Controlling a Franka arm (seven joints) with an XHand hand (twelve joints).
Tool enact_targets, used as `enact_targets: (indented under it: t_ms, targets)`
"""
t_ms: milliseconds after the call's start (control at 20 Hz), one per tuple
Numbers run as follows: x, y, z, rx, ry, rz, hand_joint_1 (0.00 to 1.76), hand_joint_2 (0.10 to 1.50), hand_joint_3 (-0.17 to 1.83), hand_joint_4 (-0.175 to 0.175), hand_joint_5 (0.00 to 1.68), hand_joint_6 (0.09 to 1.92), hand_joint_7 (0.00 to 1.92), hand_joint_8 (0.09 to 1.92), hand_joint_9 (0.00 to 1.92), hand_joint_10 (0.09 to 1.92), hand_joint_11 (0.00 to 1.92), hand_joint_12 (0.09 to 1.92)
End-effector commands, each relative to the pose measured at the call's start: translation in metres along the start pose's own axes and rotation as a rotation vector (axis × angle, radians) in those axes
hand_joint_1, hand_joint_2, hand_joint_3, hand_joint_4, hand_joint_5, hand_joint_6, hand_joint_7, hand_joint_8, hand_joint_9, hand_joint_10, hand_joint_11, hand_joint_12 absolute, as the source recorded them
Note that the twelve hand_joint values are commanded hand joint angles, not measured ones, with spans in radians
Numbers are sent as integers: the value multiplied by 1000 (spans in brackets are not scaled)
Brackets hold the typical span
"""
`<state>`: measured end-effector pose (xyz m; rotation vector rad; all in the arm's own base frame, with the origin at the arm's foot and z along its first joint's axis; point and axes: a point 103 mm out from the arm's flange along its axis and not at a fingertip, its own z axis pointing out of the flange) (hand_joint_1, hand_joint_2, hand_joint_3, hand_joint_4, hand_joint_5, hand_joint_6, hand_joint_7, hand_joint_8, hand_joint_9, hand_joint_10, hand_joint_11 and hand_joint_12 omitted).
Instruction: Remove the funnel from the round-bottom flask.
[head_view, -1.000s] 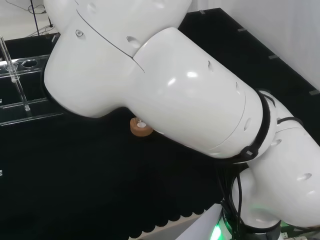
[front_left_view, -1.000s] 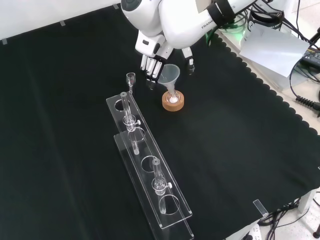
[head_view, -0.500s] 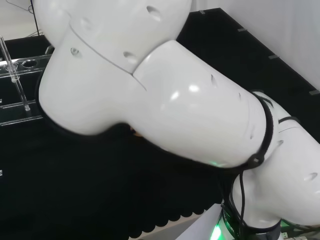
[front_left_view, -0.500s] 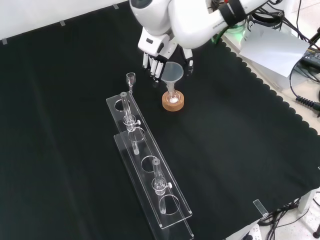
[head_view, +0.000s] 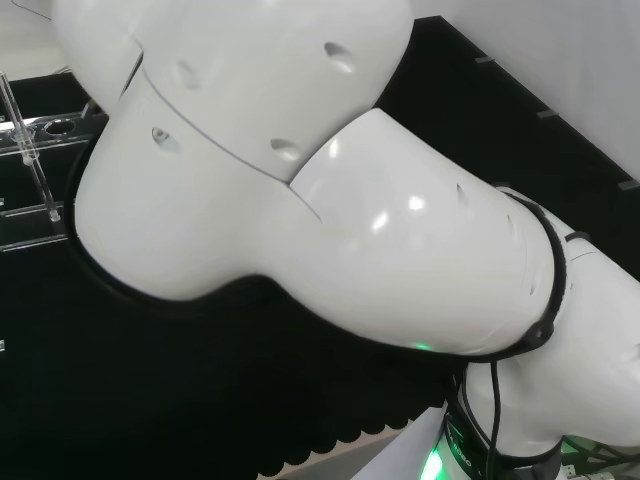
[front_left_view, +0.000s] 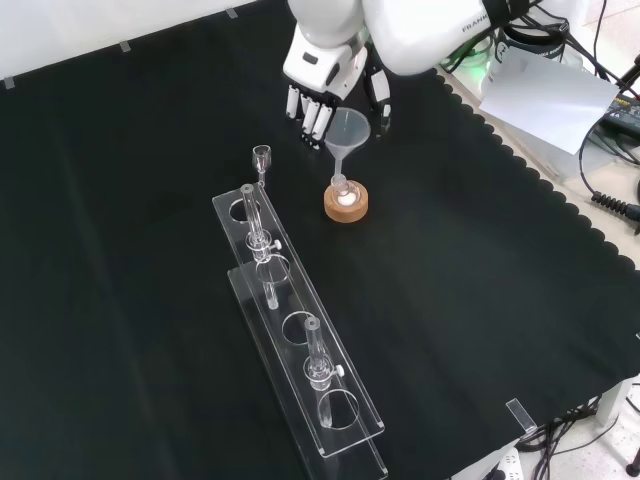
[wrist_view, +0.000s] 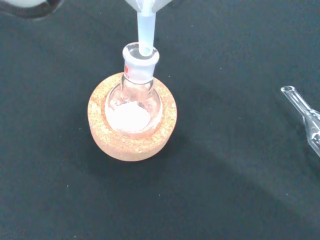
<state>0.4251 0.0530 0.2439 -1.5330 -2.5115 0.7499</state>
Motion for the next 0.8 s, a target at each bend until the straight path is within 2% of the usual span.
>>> enact_targets:
  t_ms: [50,450,800]
  targets:
    - [-23,-24,-34,48,40,16,772,718,573,-33,689,720,834,622,1305,321,854,1119]
    - [-31,-37,-67,18,49,39,774,706,576,-24,703,745,821,627,1291,314,828,1133]
    - [-39,-31,-90,-4,58,35,776,697,587,-23,699,767,814,636,1283,317,819,1147]
